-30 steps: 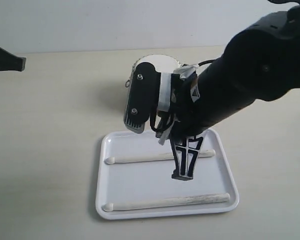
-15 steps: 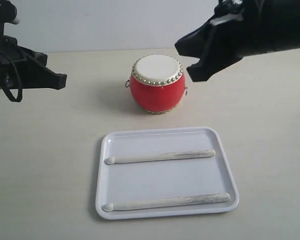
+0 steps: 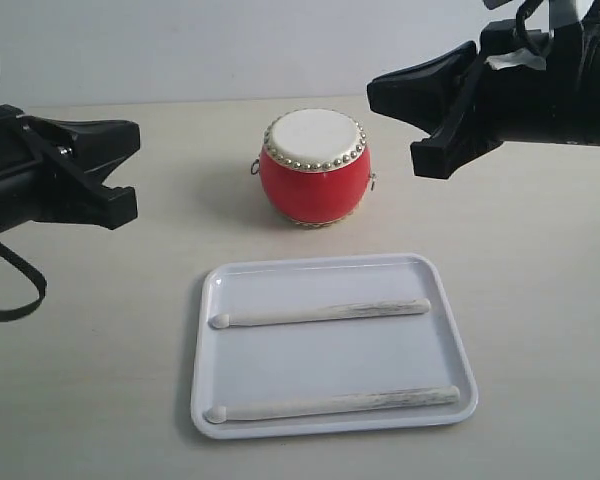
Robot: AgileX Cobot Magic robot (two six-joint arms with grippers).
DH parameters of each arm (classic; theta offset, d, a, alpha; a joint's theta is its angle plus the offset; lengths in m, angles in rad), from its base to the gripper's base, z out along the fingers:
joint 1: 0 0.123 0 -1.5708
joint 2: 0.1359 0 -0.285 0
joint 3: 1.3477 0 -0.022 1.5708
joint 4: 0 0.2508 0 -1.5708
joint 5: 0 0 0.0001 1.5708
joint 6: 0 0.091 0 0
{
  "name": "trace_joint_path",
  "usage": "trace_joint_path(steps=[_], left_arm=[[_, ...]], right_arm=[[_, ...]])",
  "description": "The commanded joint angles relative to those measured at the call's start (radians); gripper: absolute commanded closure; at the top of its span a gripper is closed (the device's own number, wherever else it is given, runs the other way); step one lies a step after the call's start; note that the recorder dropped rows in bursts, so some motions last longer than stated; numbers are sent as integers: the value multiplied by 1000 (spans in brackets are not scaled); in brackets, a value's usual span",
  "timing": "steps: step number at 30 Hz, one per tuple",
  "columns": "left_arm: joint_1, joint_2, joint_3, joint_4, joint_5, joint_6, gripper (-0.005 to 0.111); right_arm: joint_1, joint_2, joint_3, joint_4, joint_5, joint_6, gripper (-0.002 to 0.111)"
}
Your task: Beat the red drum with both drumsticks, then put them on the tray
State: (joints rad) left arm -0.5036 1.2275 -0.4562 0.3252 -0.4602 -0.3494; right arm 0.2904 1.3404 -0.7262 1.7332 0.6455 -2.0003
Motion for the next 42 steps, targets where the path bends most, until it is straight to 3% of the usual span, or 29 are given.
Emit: trace_joint_path(steps=[1, 4, 17, 21, 23, 28, 32, 42], left_arm=[[-4, -8, 13, 190, -114, -189, 107], [-4, -8, 13, 190, -59, -172, 107], [-4, -8, 13, 190, -54, -172, 107], [-4, -8, 13, 188, -51, -24, 107], [-4, -15, 13, 192, -26, -9, 107], [5, -141, 36, 188, 189, -184, 107], [71, -329, 78, 188, 342, -299, 107], [331, -902, 215, 188, 703, -437, 107]], right_arm=[[-5, -1, 3, 11, -10, -10, 108], [-5, -1, 3, 11, -8, -12, 108], [-5, -1, 3, 11, -8, -12, 108], [-5, -1, 3, 11, -8, -12, 108], [-5, -1, 3, 11, -8, -12, 108], [-5, -1, 3, 11, -4, -12, 108], [-5, -1, 3, 11, -4, -12, 108], [-5, -1, 3, 11, -4, -12, 108]])
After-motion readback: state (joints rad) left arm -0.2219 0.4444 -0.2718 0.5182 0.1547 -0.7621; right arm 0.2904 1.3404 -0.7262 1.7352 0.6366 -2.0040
